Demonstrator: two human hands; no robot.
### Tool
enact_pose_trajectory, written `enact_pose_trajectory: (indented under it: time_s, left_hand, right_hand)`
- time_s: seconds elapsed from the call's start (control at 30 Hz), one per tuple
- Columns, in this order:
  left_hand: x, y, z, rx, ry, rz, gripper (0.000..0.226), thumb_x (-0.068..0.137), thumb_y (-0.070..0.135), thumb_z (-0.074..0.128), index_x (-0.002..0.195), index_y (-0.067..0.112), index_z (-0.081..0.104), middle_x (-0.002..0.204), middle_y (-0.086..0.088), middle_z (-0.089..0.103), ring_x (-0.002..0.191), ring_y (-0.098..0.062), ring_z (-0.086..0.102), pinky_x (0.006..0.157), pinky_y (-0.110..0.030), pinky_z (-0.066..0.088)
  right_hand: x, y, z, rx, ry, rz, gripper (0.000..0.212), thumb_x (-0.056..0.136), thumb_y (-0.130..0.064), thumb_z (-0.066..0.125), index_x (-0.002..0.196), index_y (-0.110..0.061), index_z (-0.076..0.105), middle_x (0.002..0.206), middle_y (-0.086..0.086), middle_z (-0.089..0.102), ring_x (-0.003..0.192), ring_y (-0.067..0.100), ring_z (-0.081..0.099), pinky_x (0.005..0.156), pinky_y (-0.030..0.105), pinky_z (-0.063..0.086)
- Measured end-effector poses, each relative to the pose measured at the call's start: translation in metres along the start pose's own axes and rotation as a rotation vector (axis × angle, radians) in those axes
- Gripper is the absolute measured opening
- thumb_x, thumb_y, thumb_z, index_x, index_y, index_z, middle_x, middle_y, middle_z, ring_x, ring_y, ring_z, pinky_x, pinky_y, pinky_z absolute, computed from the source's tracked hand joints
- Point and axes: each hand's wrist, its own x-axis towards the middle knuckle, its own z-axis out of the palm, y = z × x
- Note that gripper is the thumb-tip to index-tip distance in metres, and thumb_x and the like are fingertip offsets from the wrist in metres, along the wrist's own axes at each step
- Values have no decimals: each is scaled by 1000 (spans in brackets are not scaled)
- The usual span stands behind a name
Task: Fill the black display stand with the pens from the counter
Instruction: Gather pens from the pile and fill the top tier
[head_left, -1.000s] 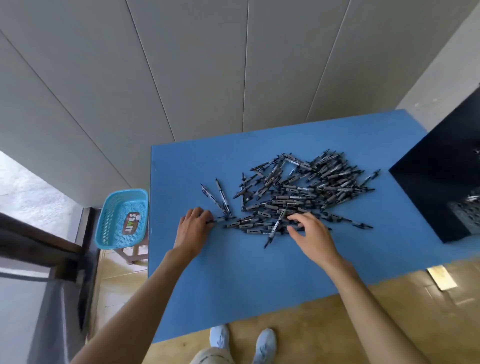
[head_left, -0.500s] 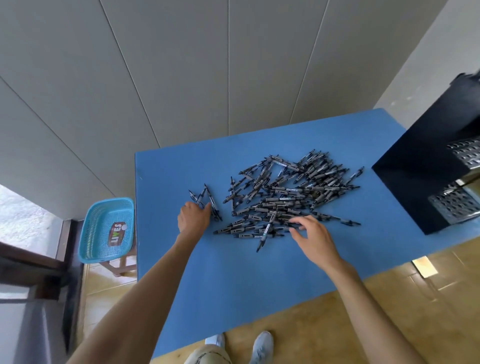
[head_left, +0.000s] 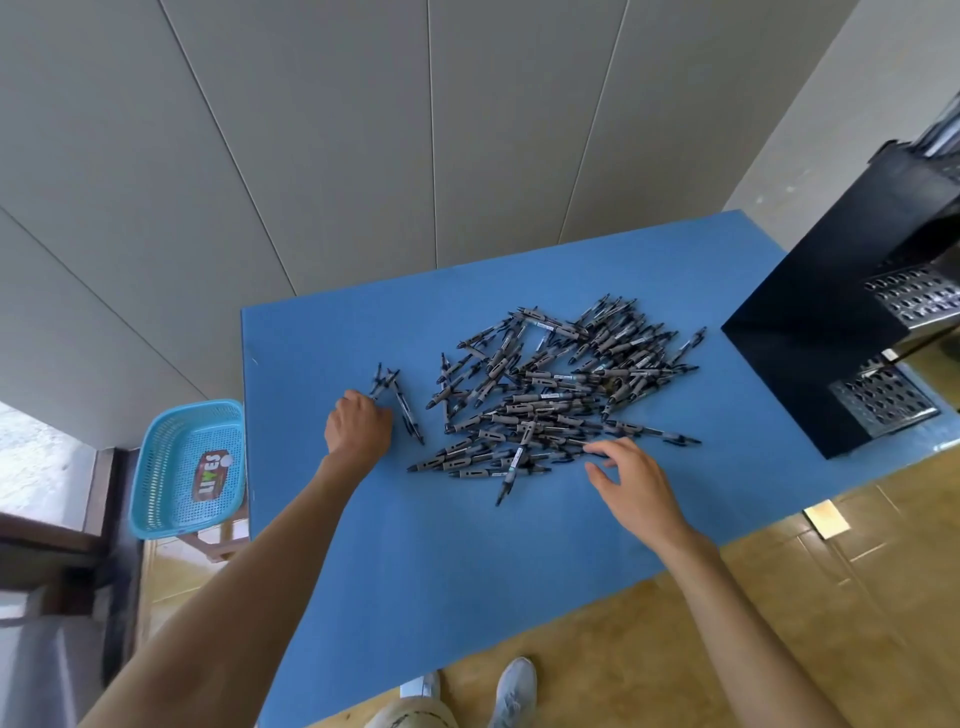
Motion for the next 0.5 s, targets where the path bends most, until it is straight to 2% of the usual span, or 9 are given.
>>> enact_pose_trajectory:
  time_s: [0.07, 0.13, 0.23, 0.3, 0.4, 0.5]
  left_hand:
    - [3, 3, 0, -73, 23, -23, 7, 100, 6, 39, 103, 1, 43, 96, -22, 55, 88, -41, 57, 70, -41, 36]
    - [6, 5, -1, -184, 15, -53, 5, 99, 7, 37, 100, 3, 39, 88, -18, 52, 81, -36, 50, 67, -42, 36]
    - [10, 7, -2, -297, -45, -114, 32, 100, 33, 47, 103, 2, 47, 89, -14, 53, 83, -33, 51, 66, -39, 39]
    - [11, 8, 0, -280, -54, -107, 42, 96, 46, 57, 94, 4, 50, 82, -12, 54, 73, -29, 52, 58, -34, 39]
    - [10, 11, 4, -249, -22, -91, 39, 91, 37, 65, 74, 8, 46, 69, -10, 51, 58, -25, 46, 52, -29, 35]
    - [6, 8, 3, -223, -2, -90, 35, 87, 24, 63, 66, 9, 40, 61, -8, 44, 50, -23, 39, 50, -26, 29]
  right_hand:
    - [-2, 3, -1, 2, 2, 9, 27, 100, -29, 57, 127, -25, 63, 124, -11, 56, 109, 11, 59, 93, 32, 50]
    - [-3, 5, -2, 12, 7, 19, 27, 100, -29, 58, 127, -25, 63, 123, -11, 56, 109, 11, 59, 94, 33, 50]
    - [-3, 8, -3, 10, 8, 20, 27, 100, -29, 58, 126, -25, 63, 124, -10, 57, 107, 11, 60, 94, 35, 51]
    - [-2, 10, -4, 4, 9, 22, 26, 100, -29, 58, 126, -26, 63, 124, -10, 57, 104, 10, 60, 94, 36, 51]
    - [-1, 9, -5, 8, 8, 29, 27, 100, -30, 58, 126, -27, 62, 124, -11, 56, 106, 10, 59, 94, 35, 51]
    - [-2, 10, -6, 17, 10, 23, 26, 100, -28, 58, 126, -26, 63, 123, -11, 55, 109, 9, 58, 94, 33, 50]
